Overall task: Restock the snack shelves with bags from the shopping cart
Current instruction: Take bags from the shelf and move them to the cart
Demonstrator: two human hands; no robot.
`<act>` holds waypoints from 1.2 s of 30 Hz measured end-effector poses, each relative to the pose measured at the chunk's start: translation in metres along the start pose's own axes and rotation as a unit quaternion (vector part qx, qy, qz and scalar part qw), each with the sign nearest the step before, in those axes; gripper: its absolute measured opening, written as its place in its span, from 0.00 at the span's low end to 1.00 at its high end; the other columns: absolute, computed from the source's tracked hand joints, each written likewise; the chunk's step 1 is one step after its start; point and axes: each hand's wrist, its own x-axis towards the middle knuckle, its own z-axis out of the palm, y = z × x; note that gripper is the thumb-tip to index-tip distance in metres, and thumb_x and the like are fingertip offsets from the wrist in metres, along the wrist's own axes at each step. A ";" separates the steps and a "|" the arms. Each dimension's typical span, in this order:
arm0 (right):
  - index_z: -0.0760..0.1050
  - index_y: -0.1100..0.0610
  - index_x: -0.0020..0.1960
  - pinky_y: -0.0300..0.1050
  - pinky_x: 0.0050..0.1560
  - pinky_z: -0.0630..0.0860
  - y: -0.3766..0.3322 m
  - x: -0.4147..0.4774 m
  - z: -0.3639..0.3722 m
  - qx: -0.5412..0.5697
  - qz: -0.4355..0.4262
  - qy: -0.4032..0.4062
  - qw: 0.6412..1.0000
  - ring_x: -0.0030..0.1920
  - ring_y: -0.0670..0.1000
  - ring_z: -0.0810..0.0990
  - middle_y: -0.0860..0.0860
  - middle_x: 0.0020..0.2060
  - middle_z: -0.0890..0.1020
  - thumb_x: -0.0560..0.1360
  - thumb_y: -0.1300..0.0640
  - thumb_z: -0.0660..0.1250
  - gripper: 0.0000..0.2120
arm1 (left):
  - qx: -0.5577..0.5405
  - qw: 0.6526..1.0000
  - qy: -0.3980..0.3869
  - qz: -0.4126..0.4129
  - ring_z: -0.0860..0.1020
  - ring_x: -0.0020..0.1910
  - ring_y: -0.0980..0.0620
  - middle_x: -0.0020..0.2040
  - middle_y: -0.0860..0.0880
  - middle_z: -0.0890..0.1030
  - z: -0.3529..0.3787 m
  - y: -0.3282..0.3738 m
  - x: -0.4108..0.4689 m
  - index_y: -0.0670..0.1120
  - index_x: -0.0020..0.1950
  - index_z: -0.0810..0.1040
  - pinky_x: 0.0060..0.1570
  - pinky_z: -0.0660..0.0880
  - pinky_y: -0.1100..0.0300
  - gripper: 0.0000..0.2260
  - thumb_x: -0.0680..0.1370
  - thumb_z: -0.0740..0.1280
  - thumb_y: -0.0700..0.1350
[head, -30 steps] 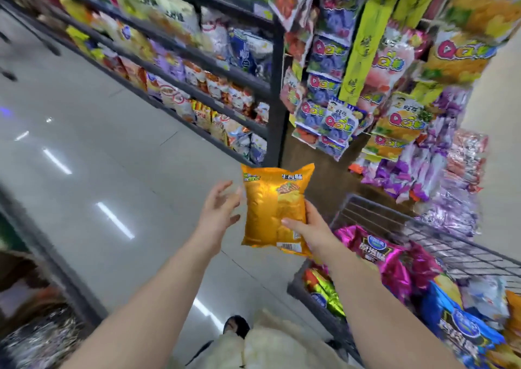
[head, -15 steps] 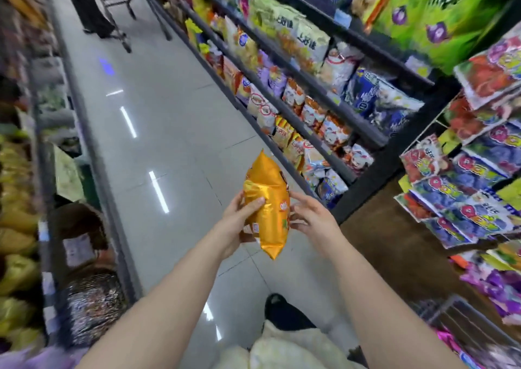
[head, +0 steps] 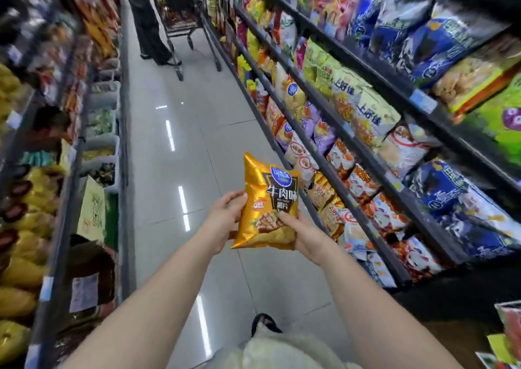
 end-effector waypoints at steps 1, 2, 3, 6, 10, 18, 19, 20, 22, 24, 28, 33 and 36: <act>0.68 0.49 0.68 0.61 0.59 0.77 -0.016 0.017 0.000 -0.019 -0.009 0.013 1.000 0.57 0.57 0.82 0.53 0.59 0.82 0.64 0.43 0.77 0.36 | 0.003 1.000 0.014 0.011 0.82 0.51 0.47 0.51 0.48 0.83 -0.002 0.014 0.016 0.50 0.65 0.76 0.49 0.80 0.47 0.16 0.79 0.68 0.52; 0.68 0.49 0.68 0.61 0.61 0.75 -0.033 0.034 0.000 -0.031 -0.020 0.026 0.999 0.57 0.56 0.82 0.51 0.58 0.82 0.60 0.39 0.79 0.41 | 0.001 1.000 0.022 0.020 0.82 0.52 0.47 0.51 0.48 0.83 -0.004 0.028 0.031 0.49 0.64 0.77 0.51 0.80 0.46 0.16 0.78 0.69 0.52; 0.69 0.49 0.67 0.61 0.62 0.75 -0.048 0.052 0.001 -0.040 -0.035 0.039 0.998 0.56 0.55 0.83 0.51 0.58 0.83 0.56 0.37 0.81 0.45 | 0.002 0.999 0.025 0.030 0.82 0.52 0.48 0.51 0.48 0.84 -0.006 0.041 0.046 0.49 0.63 0.78 0.53 0.80 0.45 0.17 0.76 0.72 0.52; 0.69 0.50 0.68 0.59 0.61 0.76 -0.095 0.099 0.008 -0.067 -0.061 0.053 0.994 0.54 0.54 0.83 0.50 0.57 0.83 0.53 0.37 0.81 0.49 | 0.021 0.998 0.012 0.064 0.83 0.50 0.51 0.54 0.50 0.83 -0.011 0.078 0.091 0.49 0.64 0.77 0.51 0.80 0.50 0.23 0.71 0.77 0.47; 0.69 0.49 0.69 0.61 0.61 0.76 -0.157 0.162 0.018 -0.067 -0.094 0.044 0.992 0.55 0.57 0.83 0.52 0.57 0.83 0.60 0.42 0.80 0.41 | 0.025 0.992 -0.012 0.123 0.82 0.53 0.49 0.58 0.49 0.81 -0.017 0.138 0.161 0.51 0.68 0.73 0.47 0.78 0.58 0.25 0.73 0.75 0.43; 0.69 0.53 0.64 0.39 0.39 0.80 -0.286 0.274 0.049 -0.036 -0.194 0.147 0.969 0.46 0.48 0.83 0.50 0.54 0.80 0.75 0.61 0.71 0.20 | 0.042 0.977 -0.085 0.190 0.83 0.52 0.49 0.58 0.48 0.82 -0.033 0.279 0.306 0.50 0.66 0.74 0.44 0.79 0.56 0.23 0.73 0.75 0.44; 0.68 0.53 0.63 0.38 0.39 0.80 -0.300 0.288 0.053 -0.032 -0.210 0.169 0.962 0.47 0.47 0.82 0.49 0.54 0.79 0.75 0.61 0.71 0.20 | 0.048 0.975 -0.093 0.198 0.84 0.51 0.49 0.58 0.48 0.82 -0.034 0.297 0.324 0.50 0.65 0.74 0.42 0.78 0.57 0.23 0.72 0.76 0.45; 0.68 0.53 0.63 0.39 0.40 0.80 -0.314 0.301 0.057 -0.030 -0.223 0.186 0.956 0.49 0.47 0.82 0.49 0.55 0.78 0.75 0.60 0.71 0.20 | 0.053 0.972 -0.097 0.206 0.84 0.51 0.49 0.58 0.48 0.82 -0.035 0.316 0.338 0.50 0.64 0.74 0.40 0.78 0.58 0.23 0.71 0.76 0.46; 0.69 0.52 0.64 0.46 0.47 0.82 -0.344 0.323 0.063 -0.027 -0.257 0.219 0.941 0.54 0.51 0.82 0.51 0.59 0.79 0.73 0.56 0.73 0.23 | 0.061 0.964 -0.114 0.234 0.84 0.48 0.50 0.56 0.47 0.82 -0.030 0.357 0.366 0.50 0.62 0.74 0.36 0.77 0.61 0.21 0.72 0.76 0.45; 0.70 0.48 0.64 0.51 0.50 0.81 -0.379 0.339 0.059 -0.030 -0.286 0.239 0.927 0.55 0.53 0.82 0.51 0.60 0.78 0.72 0.52 0.75 0.24 | 0.061 0.955 -0.137 0.257 0.83 0.48 0.51 0.55 0.47 0.82 -0.016 0.397 0.394 0.49 0.62 0.74 0.34 0.77 0.63 0.19 0.73 0.75 0.44; 0.69 0.49 0.64 0.45 0.48 0.80 -0.456 0.365 0.039 -0.015 -0.313 0.291 0.904 0.49 0.49 0.83 0.49 0.56 0.79 0.74 0.54 0.72 0.21 | 0.105 0.931 -0.179 0.299 0.83 0.52 0.50 0.56 0.47 0.82 0.028 0.477 0.442 0.54 0.59 0.76 0.48 0.81 0.54 0.19 0.70 0.77 0.51; 0.69 0.49 0.64 0.41 0.50 0.78 -0.541 0.388 0.001 -0.041 -0.349 0.335 0.874 0.50 0.44 0.80 0.42 0.49 0.77 0.76 0.53 0.71 0.19 | 0.116 0.909 -0.233 0.324 0.82 0.46 0.58 0.56 0.49 0.81 0.097 0.557 0.486 0.51 0.63 0.74 0.36 0.76 0.67 0.19 0.74 0.74 0.51; 0.69 0.52 0.67 0.44 0.51 0.80 -0.599 0.404 -0.031 -0.069 -0.381 0.359 0.849 0.52 0.47 0.81 0.47 0.54 0.79 0.75 0.52 0.71 0.23 | 0.086 0.905 -0.243 0.339 0.82 0.35 0.63 0.48 0.52 0.81 0.143 0.607 0.509 0.49 0.62 0.74 0.30 0.75 0.69 0.16 0.76 0.73 0.47</act>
